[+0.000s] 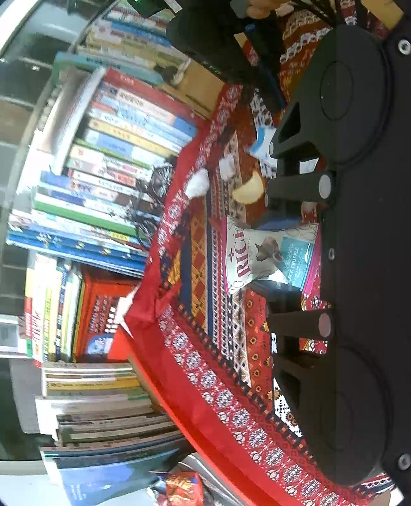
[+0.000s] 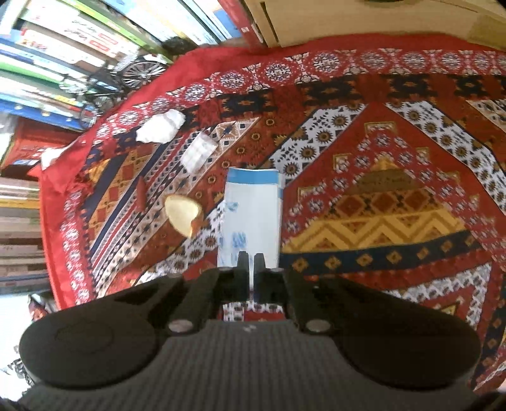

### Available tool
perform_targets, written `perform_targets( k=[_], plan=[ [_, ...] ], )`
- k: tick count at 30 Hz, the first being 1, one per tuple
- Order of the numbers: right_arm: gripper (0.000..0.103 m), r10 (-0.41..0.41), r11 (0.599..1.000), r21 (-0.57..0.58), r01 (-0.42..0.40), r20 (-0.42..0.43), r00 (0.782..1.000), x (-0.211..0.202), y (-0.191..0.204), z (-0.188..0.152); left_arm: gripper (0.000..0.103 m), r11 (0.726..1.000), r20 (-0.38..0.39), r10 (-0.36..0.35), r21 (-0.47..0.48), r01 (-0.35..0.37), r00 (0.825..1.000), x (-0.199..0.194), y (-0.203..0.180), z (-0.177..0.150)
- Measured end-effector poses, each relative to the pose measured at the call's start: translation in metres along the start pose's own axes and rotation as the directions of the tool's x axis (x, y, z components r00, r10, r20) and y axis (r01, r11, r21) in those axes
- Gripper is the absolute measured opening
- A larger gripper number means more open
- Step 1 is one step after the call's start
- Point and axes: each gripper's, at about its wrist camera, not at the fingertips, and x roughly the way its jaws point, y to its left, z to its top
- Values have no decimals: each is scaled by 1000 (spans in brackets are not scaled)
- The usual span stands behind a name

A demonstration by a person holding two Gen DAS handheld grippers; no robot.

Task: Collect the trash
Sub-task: 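Grasp the white-blue packet with the right tool while the left tool holds the RICE bag, then carry the RICE bag and white-blue packet over the black bin and open both tools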

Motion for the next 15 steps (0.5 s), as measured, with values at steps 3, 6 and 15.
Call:
perform_targets(
  k=[3,6,15],
  plan=[
    [4,11,999,-44,-8,54,998,-19,-2,-12,31,1000,18,-16,17,16,1000,-16,-5,-1],
    [45,-6,997,-73,13,96,995,-26,-4,-17,31,999,32,-27,39,26,999,-29,-7,-5],
    [80,-109,972,-201,122,72,991,16,17,-4,31,1000,24,-8,24,7,1000,-54,11,-25]
  ],
)
